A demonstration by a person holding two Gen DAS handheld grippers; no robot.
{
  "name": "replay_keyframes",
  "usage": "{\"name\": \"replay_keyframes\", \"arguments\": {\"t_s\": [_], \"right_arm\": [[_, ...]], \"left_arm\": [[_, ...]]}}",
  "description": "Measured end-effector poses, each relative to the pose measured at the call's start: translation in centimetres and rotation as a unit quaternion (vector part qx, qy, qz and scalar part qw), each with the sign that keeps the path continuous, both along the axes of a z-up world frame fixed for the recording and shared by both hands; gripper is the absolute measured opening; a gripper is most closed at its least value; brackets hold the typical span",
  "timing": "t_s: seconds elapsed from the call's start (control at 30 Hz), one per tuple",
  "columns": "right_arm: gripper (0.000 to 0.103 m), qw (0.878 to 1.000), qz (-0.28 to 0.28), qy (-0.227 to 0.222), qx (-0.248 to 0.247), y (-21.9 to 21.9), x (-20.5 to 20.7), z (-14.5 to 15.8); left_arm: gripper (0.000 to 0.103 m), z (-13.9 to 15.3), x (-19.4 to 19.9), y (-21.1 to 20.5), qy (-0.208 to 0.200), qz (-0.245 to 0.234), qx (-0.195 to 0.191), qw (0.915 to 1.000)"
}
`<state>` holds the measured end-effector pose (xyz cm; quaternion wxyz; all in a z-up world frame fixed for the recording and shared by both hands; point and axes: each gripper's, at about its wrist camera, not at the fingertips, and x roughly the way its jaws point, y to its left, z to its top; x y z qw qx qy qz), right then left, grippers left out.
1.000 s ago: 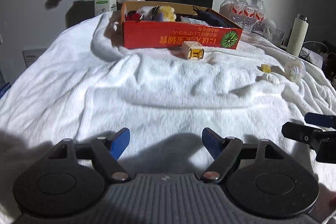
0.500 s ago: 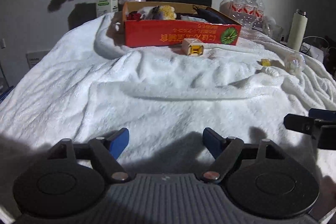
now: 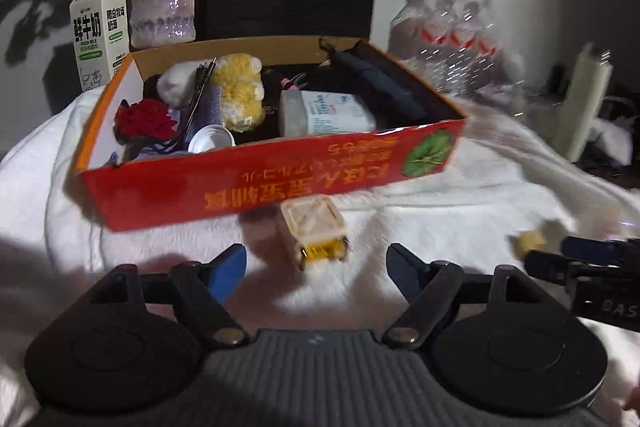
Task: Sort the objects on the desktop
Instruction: 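Grasp the white-yellow plug cube with the left tool while the right tool grasps the yellow block, then lower the plug cube and yellow block into the orange box and open both tools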
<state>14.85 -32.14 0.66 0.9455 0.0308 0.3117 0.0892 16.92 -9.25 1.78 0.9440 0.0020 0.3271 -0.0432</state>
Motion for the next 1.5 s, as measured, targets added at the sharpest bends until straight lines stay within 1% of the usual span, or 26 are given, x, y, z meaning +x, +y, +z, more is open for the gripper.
{"name": "replay_keyframes", "arguments": {"t_s": [0.03, 0.07, 0.1, 0.13, 0.2, 0.23, 0.27, 0.3, 0.43, 0.53, 0.63, 0.7, 0.77, 0.83, 0.9, 0.97, 1.07, 1.13, 1.17, 1.23, 1.3, 1.33, 1.37, 1.5], "right_arm": [[0.054, 1.000, -0.010, 0.011, -0.002, -0.1, 1.1, -0.7], [0.048, 1.000, -0.017, 0.018, -0.008, -0.1, 2.0, -1.3], [0.046, 0.999, -0.021, 0.025, -0.011, -0.1, 2.6, -1.8], [0.046, 0.999, -0.021, 0.021, -0.013, 0.0, 2.8, -2.1], [0.035, 0.999, -0.018, 0.011, -0.028, 0.5, 3.0, -2.4], [0.022, 0.999, -0.016, 0.006, -0.035, 0.7, 2.9, -2.5], [0.021, 0.999, -0.013, 0.001, -0.042, 0.9, 2.8, -2.6], [0.021, 0.999, -0.012, -0.004, -0.046, 1.0, 2.6, -2.6], [0.020, 0.999, 0.001, -0.021, -0.036, 1.2, 1.6, -2.4], [0.020, 0.999, 0.014, -0.034, -0.016, 0.9, 0.8, -1.9], [0.020, 0.998, 0.025, -0.055, -0.008, 1.1, -0.3, -1.1], [0.020, 0.997, 0.037, -0.074, -0.001, 1.4, -1.1, -0.5], [0.020, 0.995, 0.045, -0.083, 0.011, 1.9, -2.2, 0.4], [0.020, 0.993, 0.060, -0.101, 0.016, 2.8, -4.2, 1.4], [0.020, 0.990, 0.078, -0.108, 0.040, 3.4, -6.6, 2.2], [0.020, 0.988, 0.094, -0.108, 0.059, 4.0, -9.1, 2.5], [0.020, 0.986, 0.109, -0.086, 0.088, 4.8, -12.7, 1.9], [0.020, 0.986, 0.120, -0.071, 0.086, 5.7, -14.6, 1.0], [0.020, 0.987, 0.122, -0.064, 0.079, 6.0, -15.3, 0.4], [0.020, 0.989, 0.119, -0.050, 0.068, 6.3, -16.4, -0.7], [0.020, 0.991, 0.111, -0.042, 0.068, 6.1, -17.0, -1.3], [0.020, 0.991, 0.105, -0.040, 0.068, 5.8, -17.1, -1.5], [0.020, 0.992, 0.100, -0.040, 0.069, 5.5, -17.2, -1.7], [0.020, 0.992, 0.081, -0.050, 0.084, 4.3, -17.8, -1.4]], "left_arm": [[0.079, -0.7, 1.1, -0.2, 0.002, 0.009, 0.008, 0.9999], [0.078, -1.2, 2.0, -0.2, 0.005, 0.016, 0.009, 0.9998], [0.077, -1.7, 2.8, 0.0, 0.009, 0.020, 0.003, 0.9998], [0.075, -2.1, 3.4, 0.2, 0.015, 0.019, -0.007, 0.9997], [0.064, -2.6, 4.3, 0.5, 0.024, 0.023, -0.023, 0.9992], [0.058, -2.7, 4.3, 0.6, 0.018, 0.024, -0.023, 0.9993], [0.047, -2.8, 4.1, 0.6, 0.015, 0.022, -0.025, 0.9993], [0.039, -2.6, 3.8, 0.6, 0.011, 0.020, -0.029, 0.9993], [0.039, -2.3, 2.7, 1.8, 0.001, 0.032, -0.059, 0.9977], [0.039, -1.3, 0.7, 2.3, -0.013, 0.044, -0.056, 0.9973], [0.039, 0.2, -2.7, 2.9, -0.032, 0.045, -0.068, 0.9962], [0.039, 1.2, -5.3, 3.0, -0.037, 0.049, -0.058, 0.9964], [0.039, 2.1, -8.0, 3.4, -0.047, 0.047, -0.057, 0.9962], [0.039, 2.7, -10.8, 4.0, -0.058, 0.051, -0.053, 0.9956], [0.039, 2.7, -13.5, 4.4, -0.066, 0.062, -0.039, 0.9951], [0.039, 2.2, -15.8, 4.9, -0.063, 0.074, -0.029, 0.9948], [0.040, 1.0, -18.4, 5.5, -0.049, 0.091, -0.029, 0.9943], [0.039, 0.2, -19.7, 5.8, -0.035, 0.092, -0.036, 0.9945], [0.039, 0.0, -20.4, 5.8, -0.041, 0.091, -0.037, 0.9943], [0.040, 0.1, -21.4, 5.9, -0.046, 0.093, -0.032, 0.9941], [0.039, 0.3, -21.9, 6.1, -0.052, 0.094, -0.042, 0.9933], [0.039, 0.4, -22.1, 6.2, -0.056, 0.094, -0.041, 0.9932], [0.039, 0.4, -22.3, 6.2, -0.059, 0.096, -0.039, 0.9929], [0.039, 0.8, -22.9, 6.8, -0.059, 0.099, -0.055, 0.9918]]}}
